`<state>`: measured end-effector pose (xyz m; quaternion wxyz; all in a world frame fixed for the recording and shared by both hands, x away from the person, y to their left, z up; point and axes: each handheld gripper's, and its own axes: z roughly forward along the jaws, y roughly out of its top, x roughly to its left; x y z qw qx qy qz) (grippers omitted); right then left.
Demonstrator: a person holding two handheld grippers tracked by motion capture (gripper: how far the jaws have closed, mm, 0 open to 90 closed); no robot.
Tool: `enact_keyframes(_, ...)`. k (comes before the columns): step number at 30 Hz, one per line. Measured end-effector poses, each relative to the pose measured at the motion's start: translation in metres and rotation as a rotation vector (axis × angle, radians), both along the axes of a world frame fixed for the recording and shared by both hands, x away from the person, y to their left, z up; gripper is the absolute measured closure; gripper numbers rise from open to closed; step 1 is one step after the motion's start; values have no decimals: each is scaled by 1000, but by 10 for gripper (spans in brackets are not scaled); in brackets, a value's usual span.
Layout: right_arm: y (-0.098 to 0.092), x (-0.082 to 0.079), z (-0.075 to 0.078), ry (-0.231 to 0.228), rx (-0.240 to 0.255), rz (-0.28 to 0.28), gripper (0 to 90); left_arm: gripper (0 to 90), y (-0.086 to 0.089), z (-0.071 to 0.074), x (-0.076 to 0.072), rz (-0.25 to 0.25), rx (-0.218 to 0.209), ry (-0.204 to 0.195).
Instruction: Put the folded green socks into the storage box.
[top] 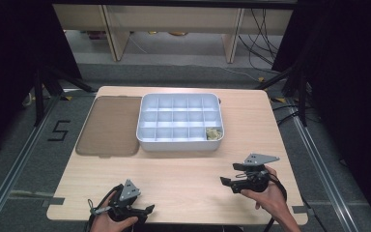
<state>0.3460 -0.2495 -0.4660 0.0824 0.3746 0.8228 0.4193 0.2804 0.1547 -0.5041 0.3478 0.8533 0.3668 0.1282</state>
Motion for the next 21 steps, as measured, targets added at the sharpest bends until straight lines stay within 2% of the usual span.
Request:
enact_keyframes(1, -1, 1, -1, -17, -7, 14, 235, 210, 0, 0, 0, 0, 0, 0)
enact_keyframes(3, -2, -1, -2, -27, -11, 5, 221, 210, 0, 0, 1, -11, 3, -8)
enact_keyframes(5, -2, -4, -4, -25, -12, 8, 213, 210, 0, 0, 0, -11, 1, -7)
enact_keyframes(6, 0, -6, -6, -1, 17, 4, 210, 210, 0, 0, 0, -11, 5, -7)
enact_keyframes(7, 0, -6, -6, -1, 17, 4, 210, 210, 0, 0, 0, -11, 5, -7)
enact_keyframes(8, -1, -6, -6, -21, -9, 10, 206, 210, -1, 0, 0, 2, -1, 1)
enact_keyframes(9, 0, -10, -9, -6, 1, -8, 196, 210, 0, 0, 1, -15, 12, -10)
enact_keyframes(11, -2, -8, -10, -24, -13, 10, 192, 210, 0, -1, 0, -12, -3, -10)
enact_keyframes(12, -3, -10, -10, -25, -10, 8, 188, 210, -1, -2, 0, -1, -15, -17)
enact_keyframes(13, -4, -12, -14, -36, 10, 12, 182, 210, -1, -1, 0, -8, -1, -9)
enact_keyframes(14, -3, -15, -14, -1, 20, -2, 181, 210, -1, -1, 0, -8, -1, -8)
enact_keyframes(15, -4, -15, -15, -7, 23, 12, 180, 210, -1, -1, 0, -8, -2, -9)
enact_keyframes(18, -5, -19, -18, -7, 25, -1, 177, 210, -1, -1, 0, -7, -1, -4)
enact_keyframes(19, -6, -23, -19, -10, 7, -16, 177, 210, -1, -1, 0, -7, 0, -5)
enact_keyframes(20, -8, -21, -20, -38, -9, 2, 177, 210, -2, -1, -1, 1, -7, 5)
enact_keyframes(21, -9, -22, -21, -28, -7, -5, 177, 210, -2, -1, -1, 1, -7, 6)
